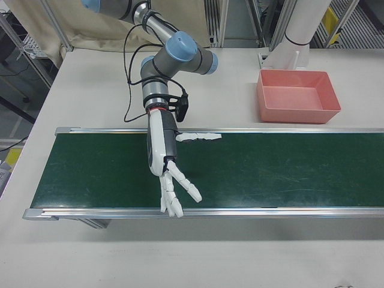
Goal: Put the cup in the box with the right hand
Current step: 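Lower the open right hand toward the belt as the blue cup approaches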
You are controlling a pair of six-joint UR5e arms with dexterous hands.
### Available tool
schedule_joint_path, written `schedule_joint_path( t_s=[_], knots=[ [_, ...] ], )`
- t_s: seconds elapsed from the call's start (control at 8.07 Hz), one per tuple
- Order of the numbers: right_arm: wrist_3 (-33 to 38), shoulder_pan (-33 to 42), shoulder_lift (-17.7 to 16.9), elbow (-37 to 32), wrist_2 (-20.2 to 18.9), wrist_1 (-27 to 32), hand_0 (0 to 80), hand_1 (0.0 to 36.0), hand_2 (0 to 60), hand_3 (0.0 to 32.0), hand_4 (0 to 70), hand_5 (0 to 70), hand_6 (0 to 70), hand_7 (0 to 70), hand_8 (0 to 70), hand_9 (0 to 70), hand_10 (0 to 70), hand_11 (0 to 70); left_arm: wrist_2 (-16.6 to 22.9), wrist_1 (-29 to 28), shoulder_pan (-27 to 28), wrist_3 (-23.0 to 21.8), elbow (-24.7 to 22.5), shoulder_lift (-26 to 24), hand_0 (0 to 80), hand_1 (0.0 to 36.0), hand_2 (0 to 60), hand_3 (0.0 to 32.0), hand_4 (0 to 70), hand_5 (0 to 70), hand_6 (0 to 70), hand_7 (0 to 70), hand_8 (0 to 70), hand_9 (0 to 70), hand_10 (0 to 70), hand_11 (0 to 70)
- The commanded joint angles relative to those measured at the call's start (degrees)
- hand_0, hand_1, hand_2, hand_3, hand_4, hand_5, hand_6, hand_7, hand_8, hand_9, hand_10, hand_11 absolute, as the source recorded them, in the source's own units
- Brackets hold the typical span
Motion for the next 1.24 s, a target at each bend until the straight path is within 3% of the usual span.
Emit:
schedule_joint_path(
  t_s=[0.0,1.12],
  knots=[
    [0.0,-0.1,0.0,0.0,0.0,0.1,46.3,13.5,8.6,0.0,5.2,3.5,4.5,13.9,2.7,7.1,0.0,1.1,0.0,0.0,0.0,0.0,0.0,0.0,0.0,0.0,0.0,0.0,0.0,0.0,0.0,0.0,0.0,0.0,0.0,0.0],
    [0.8,-1.5,0.2,-0.8,0.3,0.3,46.3,13.5,9.2,0.0,5.3,3.5,4.4,14.0,2.5,7.0,0.1,1.2,0.0,0.0,-0.1,0.0,0.0,0.0,0.0,0.0,0.0,0.0,0.0,0.0,0.0,0.0,0.0,0.0,0.0,0.0]
  ],
)
